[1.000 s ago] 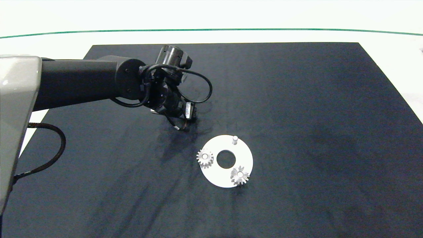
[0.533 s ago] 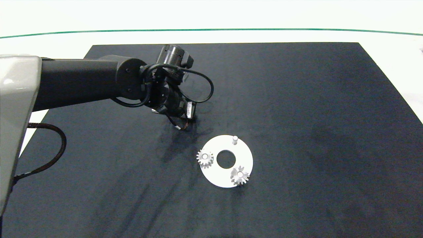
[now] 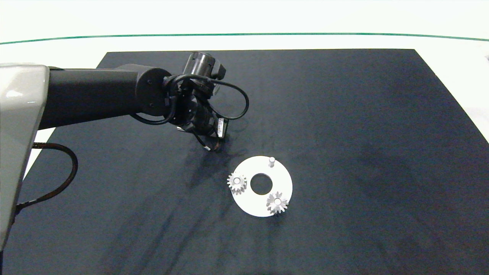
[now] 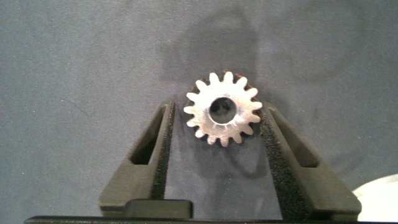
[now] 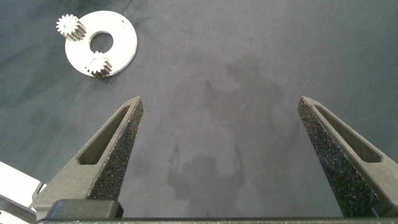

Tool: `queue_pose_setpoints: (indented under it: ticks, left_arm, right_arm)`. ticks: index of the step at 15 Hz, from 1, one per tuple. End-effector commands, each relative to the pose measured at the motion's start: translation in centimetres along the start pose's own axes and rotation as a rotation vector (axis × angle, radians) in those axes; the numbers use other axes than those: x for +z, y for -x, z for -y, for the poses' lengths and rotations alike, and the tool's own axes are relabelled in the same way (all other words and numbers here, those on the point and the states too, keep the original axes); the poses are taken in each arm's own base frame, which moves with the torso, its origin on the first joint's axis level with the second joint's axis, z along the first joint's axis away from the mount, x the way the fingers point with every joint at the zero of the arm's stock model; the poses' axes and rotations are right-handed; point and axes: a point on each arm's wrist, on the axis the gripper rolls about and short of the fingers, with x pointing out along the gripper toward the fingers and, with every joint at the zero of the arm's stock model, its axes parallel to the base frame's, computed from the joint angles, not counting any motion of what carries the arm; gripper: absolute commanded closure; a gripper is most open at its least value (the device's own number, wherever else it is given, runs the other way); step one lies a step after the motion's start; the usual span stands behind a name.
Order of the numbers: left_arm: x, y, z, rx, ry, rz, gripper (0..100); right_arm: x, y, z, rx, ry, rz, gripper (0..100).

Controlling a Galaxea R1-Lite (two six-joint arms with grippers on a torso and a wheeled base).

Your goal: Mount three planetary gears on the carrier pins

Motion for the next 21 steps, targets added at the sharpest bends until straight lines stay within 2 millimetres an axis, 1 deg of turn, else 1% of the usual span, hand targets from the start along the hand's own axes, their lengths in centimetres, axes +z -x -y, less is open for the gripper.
queue_pose_setpoints:
  ticks: [1, 5, 9, 10, 11, 12, 13, 14, 15, 16, 18, 20, 21]
  left_arm:
    - [0.0, 0.4, 0.3, -0.007, -0.005, 0.003, 55]
    - [-0.1, 1.0, 1.5, -0.034, -0.023, 0.01, 64]
    - [-0.1, 1.2, 1.8, -0.041, -0.029, 0.013, 71]
    - [0.1, 1.7, 1.6, -0.042, -0.026, 0.024, 73]
    - [0.4, 2.9, 1.2, -0.047, -0.018, 0.044, 76]
    - [0.0, 4.5, 1.7, -0.07, -0.038, 0.046, 77]
    - [-1.3, 6.3, 2.4, -0.1, -0.077, 0.028, 79]
    - [-2.8, 7.7, 3.6, -0.122, -0.128, 0.01, 81]
    - [-4.3, 8.6, 5.1, -0.104, -0.179, 0.002, 81]
    - [-5.0, 9.0, 6.6, -0.074, -0.206, 0.02, 81]
    - [-5.4, 9.7, 9.1, -0.1, -0.229, 0.079, 81]
    - [-5.1, 10.0, 10.4, -0.132, -0.247, 0.11, 81]
    - [-5.0, 9.9, 10.6, -0.134, -0.249, 0.115, 81]
  right_arm:
    - [0.0, 0.0, 0.0, 0.0, 0.002, -0.003, 0]
    - [0.0, 0.0, 0.0, 0.001, 0.002, -0.003, 0]
    - [0.0, 0.0, 0.0, 0.001, 0.002, -0.003, 0]
    - [0.0, 0.0, 0.0, 0.001, 0.002, -0.003, 0]
    - [0.0, 0.0, 0.0, 0.001, 0.002, -0.003, 0]
    - [0.0, 0.0, 0.0, 0.001, 0.002, -0.003, 0]
    - [0.0, -0.1, 0.0, 0.002, 0.002, -0.004, 0]
    - [0.0, -0.1, 0.0, 0.002, 0.002, -0.004, 0]
    - [0.0, -0.1, 0.0, 0.002, 0.002, -0.004, 0]
    - [0.0, 0.0, 0.0, 0.0, 0.002, -0.003, 0]
    - [0.0, 0.1, 0.0, -0.001, 0.001, 0.001, 0]
    - [0.0, 0.1, 0.0, -0.001, 0.001, 0.001, 0]
    - [0.0, 0.1, 0.0, -0.001, 0.001, 0.001, 0]
